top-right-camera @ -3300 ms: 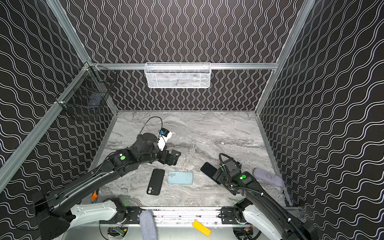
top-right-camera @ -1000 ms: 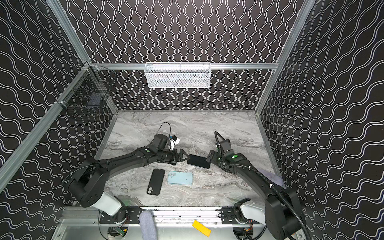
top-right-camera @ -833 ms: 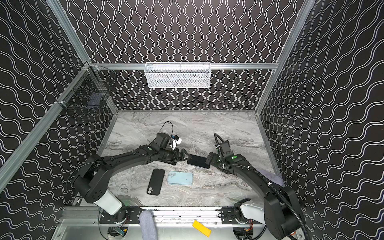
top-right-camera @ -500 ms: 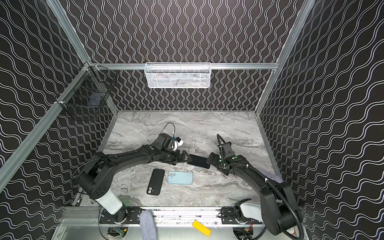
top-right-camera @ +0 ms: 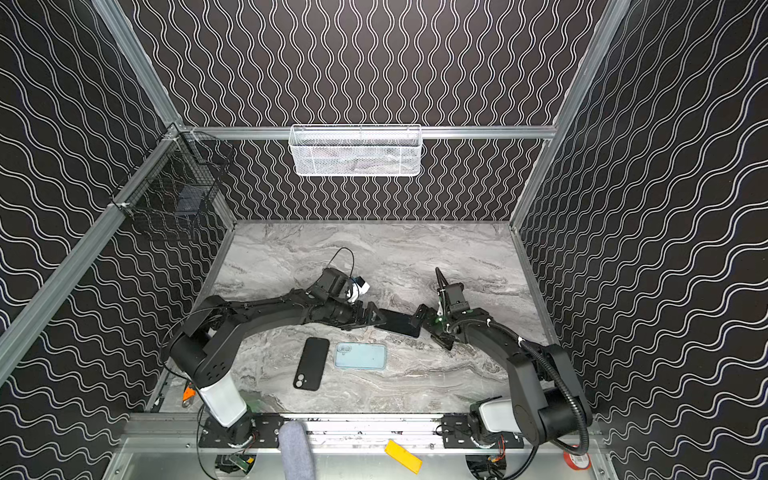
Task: Put the phone into the phone case
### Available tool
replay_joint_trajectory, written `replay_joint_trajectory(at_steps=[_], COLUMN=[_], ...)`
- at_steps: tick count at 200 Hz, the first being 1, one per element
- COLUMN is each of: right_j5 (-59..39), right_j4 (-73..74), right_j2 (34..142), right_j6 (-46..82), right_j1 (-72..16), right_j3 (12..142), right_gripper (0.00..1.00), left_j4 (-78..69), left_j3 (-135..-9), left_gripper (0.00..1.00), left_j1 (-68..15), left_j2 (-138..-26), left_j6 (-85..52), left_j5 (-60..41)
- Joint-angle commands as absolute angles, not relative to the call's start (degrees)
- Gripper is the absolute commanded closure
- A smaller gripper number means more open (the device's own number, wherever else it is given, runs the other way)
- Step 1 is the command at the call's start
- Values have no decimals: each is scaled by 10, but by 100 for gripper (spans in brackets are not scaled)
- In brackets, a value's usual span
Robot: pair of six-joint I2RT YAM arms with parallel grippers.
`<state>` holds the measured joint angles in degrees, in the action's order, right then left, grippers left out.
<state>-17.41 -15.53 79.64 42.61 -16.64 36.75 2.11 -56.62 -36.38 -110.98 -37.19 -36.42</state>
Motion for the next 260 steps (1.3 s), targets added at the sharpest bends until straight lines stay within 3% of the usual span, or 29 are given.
replay_joint_trajectory(at_steps=[1, 172, 260], right_j5=[-194, -247, -220], right_j4=[-145, -113, -123], right_j2=[814, 898, 930], right_j6=[426, 439, 436], right_j1=[-163, -146, -146], right_j3=[376, 371, 373], right_gripper=[0, 0, 1], left_j4=[-4, -70, -115], left_j3=[-572, -585, -577], left_gripper=[1, 3, 7], left_j1=[-360, -356, -356], left_j2=[-1120, -1183, -1173], left_j6=[-368, -395, -409], left_j5=[-369, -392, -400])
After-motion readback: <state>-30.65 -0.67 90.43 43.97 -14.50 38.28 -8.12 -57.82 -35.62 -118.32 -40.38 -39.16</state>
